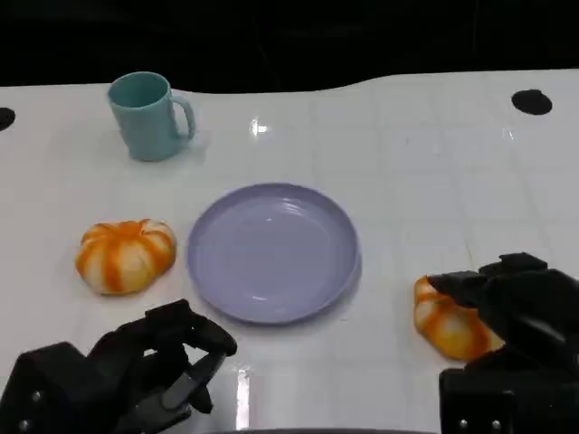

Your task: Grasp the bread from the table and place it into the plate.

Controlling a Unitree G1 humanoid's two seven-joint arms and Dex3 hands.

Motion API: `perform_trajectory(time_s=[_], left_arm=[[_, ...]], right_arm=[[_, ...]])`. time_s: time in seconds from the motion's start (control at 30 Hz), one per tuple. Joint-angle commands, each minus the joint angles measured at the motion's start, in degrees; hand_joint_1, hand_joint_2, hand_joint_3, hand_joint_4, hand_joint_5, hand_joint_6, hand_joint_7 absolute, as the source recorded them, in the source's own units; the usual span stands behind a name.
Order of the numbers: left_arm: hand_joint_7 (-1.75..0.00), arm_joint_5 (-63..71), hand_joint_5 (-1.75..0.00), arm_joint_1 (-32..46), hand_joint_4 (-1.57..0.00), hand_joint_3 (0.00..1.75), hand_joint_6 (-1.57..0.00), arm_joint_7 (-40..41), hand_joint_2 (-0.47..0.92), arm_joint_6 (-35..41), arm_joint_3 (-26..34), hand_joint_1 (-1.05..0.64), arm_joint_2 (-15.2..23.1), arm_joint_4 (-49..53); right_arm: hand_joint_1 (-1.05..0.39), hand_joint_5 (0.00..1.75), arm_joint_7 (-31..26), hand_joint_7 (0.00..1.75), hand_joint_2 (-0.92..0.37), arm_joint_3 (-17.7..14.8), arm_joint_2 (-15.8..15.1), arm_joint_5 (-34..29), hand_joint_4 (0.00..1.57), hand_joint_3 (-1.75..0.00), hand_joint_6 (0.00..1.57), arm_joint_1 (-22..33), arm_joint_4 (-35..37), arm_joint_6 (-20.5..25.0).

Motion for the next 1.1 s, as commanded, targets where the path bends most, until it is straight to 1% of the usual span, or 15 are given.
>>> perform_trajectory(time_s=[0.03,0.27,0.33,0.4,0.43,0.47,0.5,0.53,0.57,0.6,0.63,0.67,0.7,0.9,1.1], left_arm=[[-1.28,-0.17,-1.75,0.12,-0.62,0.45,-0.62,0.35,0.92,0.67,0.48,-0.43,0.26,-0.70],[-1.27,0.04,-1.75,0.32,-0.63,0.45,-0.63,0.46,0.92,0.74,0.56,-0.45,0.26,-1.12],[-1.27,0.26,-1.75,0.47,-0.63,0.45,-0.63,0.54,0.92,0.69,0.44,-0.45,0.29,-1.34],[-1.27,0.37,-1.75,0.58,-0.62,0.45,-0.63,0.62,0.92,0.81,0.39,-0.45,0.31,-1.59],[-1.27,0.41,-1.75,0.61,-0.62,0.45,-0.63,0.70,0.92,0.96,0.38,-0.46,0.31,-1.74],[-1.27,0.42,-1.75,0.60,-0.62,0.45,-0.63,0.74,0.92,1.05,0.37,-0.46,0.31,-1.84],[-1.27,0.47,-1.75,0.56,-0.62,0.45,-0.63,0.77,0.92,1.07,0.36,-0.46,0.33,-1.88],[-1.27,0.48,-1.75,0.50,-0.62,0.45,-0.63,0.79,0.92,1.14,0.36,-0.45,0.34,-1.92],[-1.27,0.46,-1.75,0.44,-0.62,0.45,-0.63,0.76,0.92,1.23,0.37,-0.45,0.35,-1.91],[-1.27,0.52,-1.75,0.38,-0.63,0.45,-0.63,0.78,0.92,1.38,0.33,-0.45,0.38,-1.97],[-1.27,0.53,-1.75,0.34,-0.63,0.45,-0.63,0.75,0.92,1.36,0.30,-0.45,0.39,-1.96],[-1.27,0.52,-1.75,0.29,-0.63,0.45,-0.63,0.71,0.92,1.34,0.27,-0.45,0.38,-1.92],[-1.27,0.65,-1.75,0.26,-0.63,0.45,-0.63,0.70,0.92,1.15,0.22,-0.45,0.42,-1.82],[-1.27,0.52,-1.75,0.13,-0.62,0.46,-0.62,0.83,0.92,1.44,0.22,-0.44,0.21,-1.82],[-1.27,0.77,-1.75,-0.18,-0.62,0.45,-0.62,1.20,0.92,2.11,0.03,-0.43,-0.08,-1.45]], right_arm=[[-0.54,0.38,-1.58,0.00,-0.88,1.37,1.08,1.45,0.14,-0.01,0.34,-3.16,5.99,0.76],[-0.55,0.33,-4.21,0.01,-0.91,3.94,2.63,2.55,0.17,-0.01,0.34,-7.33,14.84,1.29],[-0.53,0.34,-7.76,0.02,-0.92,3.87,3.16,3.82,0.22,-0.02,0.38,-7.85,17.39,-0.25],[-0.45,0.34,-12.22,0.05,-0.92,3.21,3.78,5.74,0.38,-0.04,0.47,-7.89,19.34,-2.36],[-0.43,0.33,-16.83,0.05,-0.92,1.51,4.92,8.63,0.42,-0.05,0.49,-7.59,20.81,-5.44],[-0.30,0.54,-21.09,0.15,-0.92,0.23,5.51,11.02,0.63,-0.05,0.69,-7.50,22.28,-8.97],[-0.16,1.02,-24.45,0.31,-0.88,-0.69,5.81,13.06,0.75,-0.20,0.91,-7.57,23.75,-12.31],[-0.10,1.28,-27.19,0.46,-0.76,-1.22,5.75,14.38,0.78,-0.46,0.97,-7.73,24.82,-15.12],[-0.07,1.51,-28.83,0.70,-0.59,-1.34,5.39,14.99,0.87,-0.83,1.01,-7.99,25.55,-17.22],[-0.05,1.65,-29.97,1.03,-0.46,-1.32,5.02,15.29,0.95,-1.13,1.00,-8.24,26.07,-18.71],[-0.05,1.70,-31.11,1.21,-0.41,-1.31,4.74,15.52,0.98,-1.24,0.96,-8.50,26.51,-20.20],[-0.05,1.72,-31.76,1.37,-0.37,-1.30,4.57,15.72,0.97,-1.28,0.91,-8.71,26.81,-21.12],[-0.05,1.74,-31.99,1.47,-0.35,-1.28,4.47,15.79,0.95,-1.29,0.85,-8.84,26.62,-21.42],[-0.03,1.75,-32.58,1.62,-0.28,-1.42,4.65,16.84,0.93,-1.33,0.78,-9.64,26.00,-22.95],[-0.03,1.75,-32.61,1.63,-0.27,-1.22,5.44,17.96,0.96,-1.34,0.77,-10.89,26.09,-24.32]])
